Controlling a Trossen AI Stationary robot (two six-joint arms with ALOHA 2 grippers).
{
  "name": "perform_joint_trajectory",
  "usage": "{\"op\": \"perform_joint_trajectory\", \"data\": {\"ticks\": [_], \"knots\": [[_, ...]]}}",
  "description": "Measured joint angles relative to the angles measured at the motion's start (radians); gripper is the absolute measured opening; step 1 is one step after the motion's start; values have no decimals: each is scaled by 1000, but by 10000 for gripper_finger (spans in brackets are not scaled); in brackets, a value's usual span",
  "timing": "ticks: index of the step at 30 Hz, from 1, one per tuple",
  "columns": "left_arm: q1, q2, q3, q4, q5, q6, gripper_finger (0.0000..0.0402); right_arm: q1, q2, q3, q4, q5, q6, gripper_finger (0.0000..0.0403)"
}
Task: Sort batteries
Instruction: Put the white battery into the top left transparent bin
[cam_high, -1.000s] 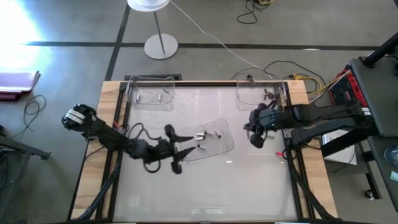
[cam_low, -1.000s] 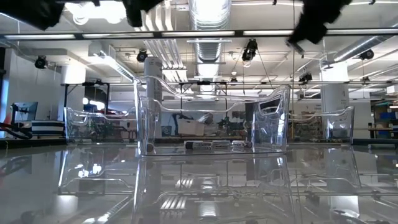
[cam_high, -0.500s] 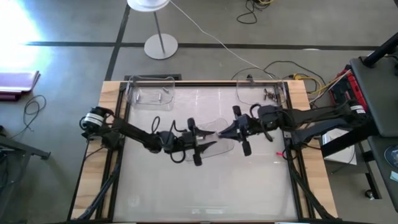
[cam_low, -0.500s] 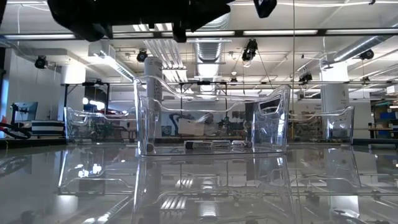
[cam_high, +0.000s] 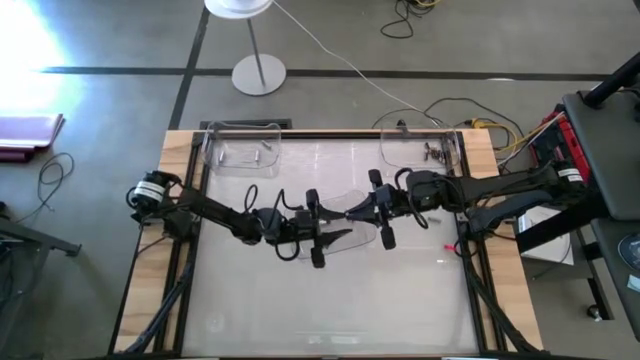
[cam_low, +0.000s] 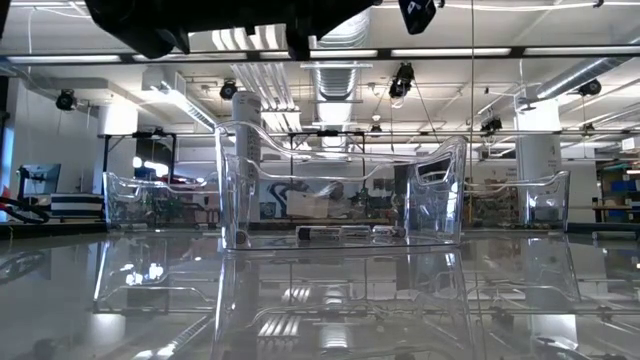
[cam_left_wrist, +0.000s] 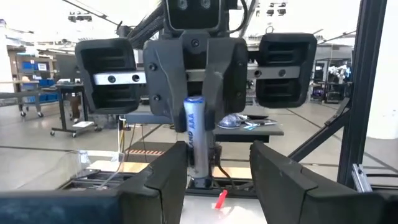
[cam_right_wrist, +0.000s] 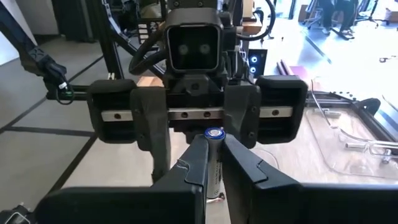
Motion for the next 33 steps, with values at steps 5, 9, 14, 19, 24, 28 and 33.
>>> {"op": "perform_joint_trajectory", "data": {"ticks": [5,9,14,19,24,28,33], "knots": [[5,0,2,2,0,0,148,0,2,0,2,0,1,21],[8,0,3,3,2,-6,94,0,2,0,14,-1,1,21],[15,1,7,-2,18,-4,14,0,25,1,23,-6,0,21],[16,2,2,-4,20,-7,18,0,38,2,36,-4,23,29],[17,-17,1,-55,6,-7,7,1,13,1,32,35,29,75],[20,-143,0,-369,-108,-21,7,4,-60,1,-10,42,-3,128],[115,-379,0,-785,-188,-149,6,5,-156,-9,-156,41,-8,185]]}}
